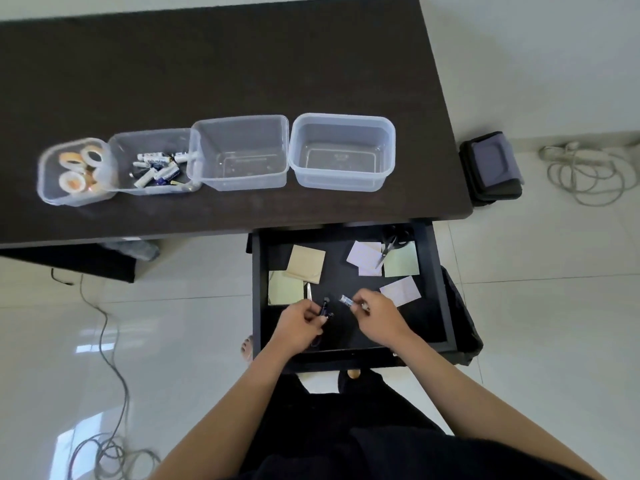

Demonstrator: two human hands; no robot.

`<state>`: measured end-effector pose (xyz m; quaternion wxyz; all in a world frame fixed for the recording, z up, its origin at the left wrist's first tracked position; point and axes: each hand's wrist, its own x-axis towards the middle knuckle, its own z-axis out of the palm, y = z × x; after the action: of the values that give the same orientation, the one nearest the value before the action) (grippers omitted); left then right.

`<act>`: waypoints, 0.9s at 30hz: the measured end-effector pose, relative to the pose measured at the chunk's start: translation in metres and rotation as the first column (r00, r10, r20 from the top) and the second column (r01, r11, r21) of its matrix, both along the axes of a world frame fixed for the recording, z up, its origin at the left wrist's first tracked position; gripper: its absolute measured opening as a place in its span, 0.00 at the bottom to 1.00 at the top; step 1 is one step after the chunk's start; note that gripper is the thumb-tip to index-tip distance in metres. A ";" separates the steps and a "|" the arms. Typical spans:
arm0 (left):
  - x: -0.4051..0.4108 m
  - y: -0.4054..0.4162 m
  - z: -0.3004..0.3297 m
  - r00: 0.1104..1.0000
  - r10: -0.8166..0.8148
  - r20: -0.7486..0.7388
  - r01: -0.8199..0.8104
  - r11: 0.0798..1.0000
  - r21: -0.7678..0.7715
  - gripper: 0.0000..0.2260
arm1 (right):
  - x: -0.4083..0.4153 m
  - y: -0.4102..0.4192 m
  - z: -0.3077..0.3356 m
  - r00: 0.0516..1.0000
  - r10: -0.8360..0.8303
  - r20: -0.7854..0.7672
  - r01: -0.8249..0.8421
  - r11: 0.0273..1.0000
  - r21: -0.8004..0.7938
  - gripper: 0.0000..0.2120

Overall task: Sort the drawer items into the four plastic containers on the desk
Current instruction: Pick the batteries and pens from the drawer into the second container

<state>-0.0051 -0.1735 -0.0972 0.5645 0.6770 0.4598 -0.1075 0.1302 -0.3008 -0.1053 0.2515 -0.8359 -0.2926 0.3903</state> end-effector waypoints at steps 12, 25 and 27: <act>-0.055 0.169 0.094 0.942 0.222 0.253 -0.276 0.940 0.201 0.01 | -0.066 0.175 0.086 0.993 -0.001 0.114 -0.046 0.913 0.406 0.06; -0.056 0.354 0.141 0.978 0.129 0.163 -0.198 0.815 0.544 0.07 | -0.094 0.371 0.150 0.969 -0.218 0.119 0.127 0.845 0.519 0.10; -0.052 0.365 0.136 0.992 0.077 0.099 -0.119 0.824 0.553 0.05 | -0.093 0.387 0.147 0.967 -0.230 0.105 0.150 0.858 0.492 0.10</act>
<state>-0.0574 0.1918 0.0384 0.3632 0.7912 0.4846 0.0848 0.0372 0.0862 0.0417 0.4638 -0.8008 -0.3153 0.2102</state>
